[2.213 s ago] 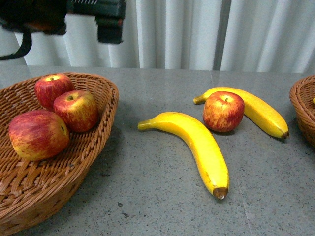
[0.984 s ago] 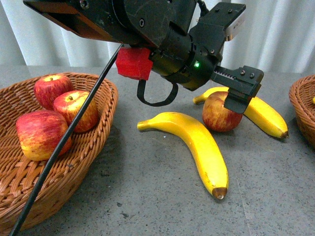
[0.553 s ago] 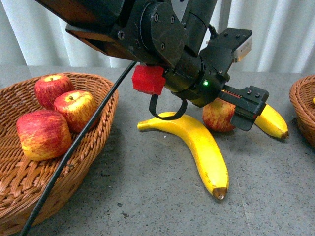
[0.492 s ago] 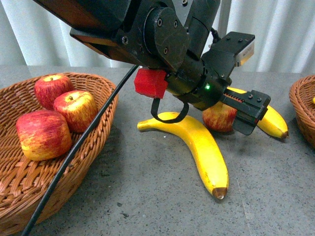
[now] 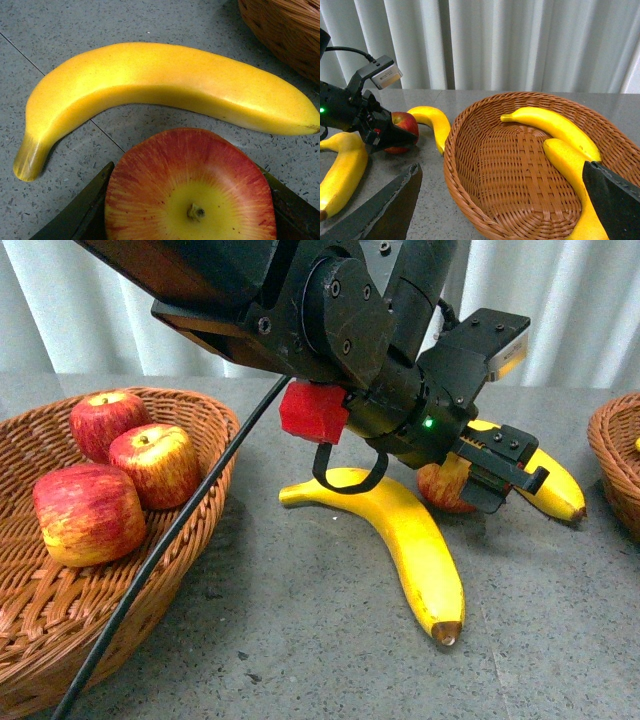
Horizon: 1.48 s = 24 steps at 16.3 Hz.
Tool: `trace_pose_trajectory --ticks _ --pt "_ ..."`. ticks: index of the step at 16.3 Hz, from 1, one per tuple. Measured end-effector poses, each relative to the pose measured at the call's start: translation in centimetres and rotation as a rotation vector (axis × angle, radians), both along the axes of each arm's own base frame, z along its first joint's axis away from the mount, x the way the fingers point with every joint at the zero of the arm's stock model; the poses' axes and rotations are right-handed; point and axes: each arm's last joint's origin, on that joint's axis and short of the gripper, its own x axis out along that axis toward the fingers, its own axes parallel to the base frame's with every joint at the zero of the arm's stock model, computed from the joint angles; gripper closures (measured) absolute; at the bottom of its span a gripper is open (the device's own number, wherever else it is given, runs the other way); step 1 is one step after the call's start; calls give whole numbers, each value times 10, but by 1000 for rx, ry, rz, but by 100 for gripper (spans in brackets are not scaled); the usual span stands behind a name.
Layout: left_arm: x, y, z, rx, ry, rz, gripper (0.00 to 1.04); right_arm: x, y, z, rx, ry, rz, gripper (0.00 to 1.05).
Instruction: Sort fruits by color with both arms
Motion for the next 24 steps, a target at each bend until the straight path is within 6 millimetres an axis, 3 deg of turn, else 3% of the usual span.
trace_pose_trajectory --ticks 4,5,8,10,14,17,18,24 --pt "-5 -2 22 12 -79 30 36 0 0 0 0 0 0 7" --pt "-7 -2 33 4 -117 49 36 0 0 0 0 0 0 7" --pt "-32 9 93 -72 -278 157 36 0 0 0 0 0 0 7" --pt "-54 27 113 -96 -331 276 36 0 0 0 0 0 0 7" --pt "-99 89 108 -69 -373 605 36 0 0 0 0 0 0 7" --pt "-135 132 123 -79 -455 774 36 0 0 0 0 0 0 7" --pt "-159 147 111 -40 -441 849 36 0 0 0 0 0 0 7" --pt "-193 170 90 -88 -400 972 36 0 0 0 0 0 0 7"
